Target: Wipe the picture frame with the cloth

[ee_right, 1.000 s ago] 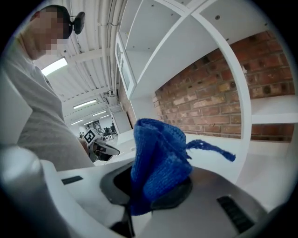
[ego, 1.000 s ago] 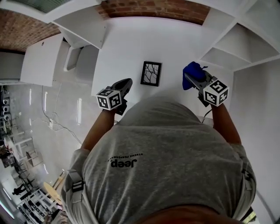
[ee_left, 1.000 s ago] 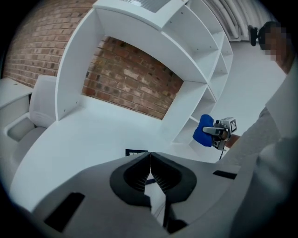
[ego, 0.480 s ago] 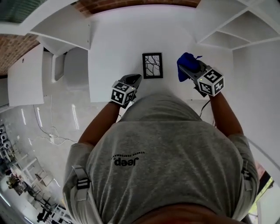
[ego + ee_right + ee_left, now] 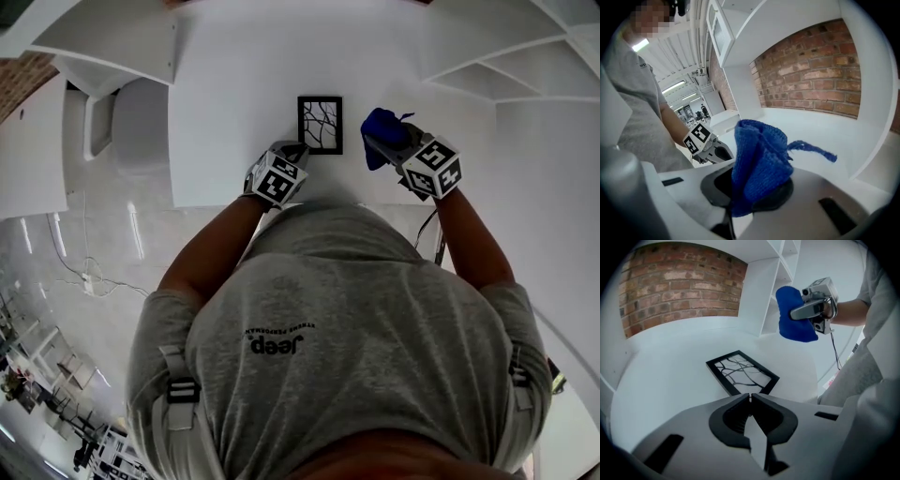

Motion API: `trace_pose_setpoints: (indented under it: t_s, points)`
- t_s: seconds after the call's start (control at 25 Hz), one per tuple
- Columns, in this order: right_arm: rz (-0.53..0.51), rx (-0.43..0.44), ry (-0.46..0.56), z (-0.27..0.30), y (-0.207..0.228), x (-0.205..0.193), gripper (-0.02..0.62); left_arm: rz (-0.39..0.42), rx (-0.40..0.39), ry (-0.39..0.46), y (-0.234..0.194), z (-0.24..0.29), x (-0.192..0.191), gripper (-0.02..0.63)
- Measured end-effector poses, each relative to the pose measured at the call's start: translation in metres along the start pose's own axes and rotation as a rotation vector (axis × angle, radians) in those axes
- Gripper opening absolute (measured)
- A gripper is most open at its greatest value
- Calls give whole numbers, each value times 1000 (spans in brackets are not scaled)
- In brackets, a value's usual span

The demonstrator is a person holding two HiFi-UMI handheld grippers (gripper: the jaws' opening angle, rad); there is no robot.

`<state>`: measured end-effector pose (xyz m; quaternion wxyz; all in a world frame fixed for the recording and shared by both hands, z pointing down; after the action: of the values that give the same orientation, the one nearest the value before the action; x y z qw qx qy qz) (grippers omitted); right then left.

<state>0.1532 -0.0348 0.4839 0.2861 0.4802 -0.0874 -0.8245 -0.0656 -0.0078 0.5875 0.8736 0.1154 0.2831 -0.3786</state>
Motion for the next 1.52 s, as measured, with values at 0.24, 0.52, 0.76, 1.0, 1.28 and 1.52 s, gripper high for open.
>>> trace_pose_setpoints:
  t_s: [0.24, 0.52, 0.76, 1.0, 1.28, 1.52]
  points:
    - [-42, 34, -21, 10, 15, 16, 55, 12, 63, -36, 1, 4, 6, 13]
    - [-156, 104, -91, 67, 38, 51, 55, 25, 63, -67, 1, 6, 9, 14]
    - [-272, 149, -235, 143, 59, 72, 55, 6, 57, -75, 1, 6, 9, 14]
    - [-342, 147, -387, 190, 69, 62, 55, -3, 52, -77, 1, 5, 8, 14]
    - [-404, 190, -592, 211, 72, 56, 55, -19, 60, -77, 1, 6, 7, 14]
    - [-593, 199, -809, 221, 72, 70, 55, -33, 58, -83, 0, 6, 7, 14]
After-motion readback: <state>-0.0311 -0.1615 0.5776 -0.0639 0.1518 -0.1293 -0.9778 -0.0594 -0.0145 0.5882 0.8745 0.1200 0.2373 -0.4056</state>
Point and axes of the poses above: the fingertips, and each gripper's own axes: z forward along the fingers, y to its right, x out of its top, the point moved 8 cm from there along -z, backward along the fingers, and after that the axes turned 13 degrees about x, right-handed, at the moved point
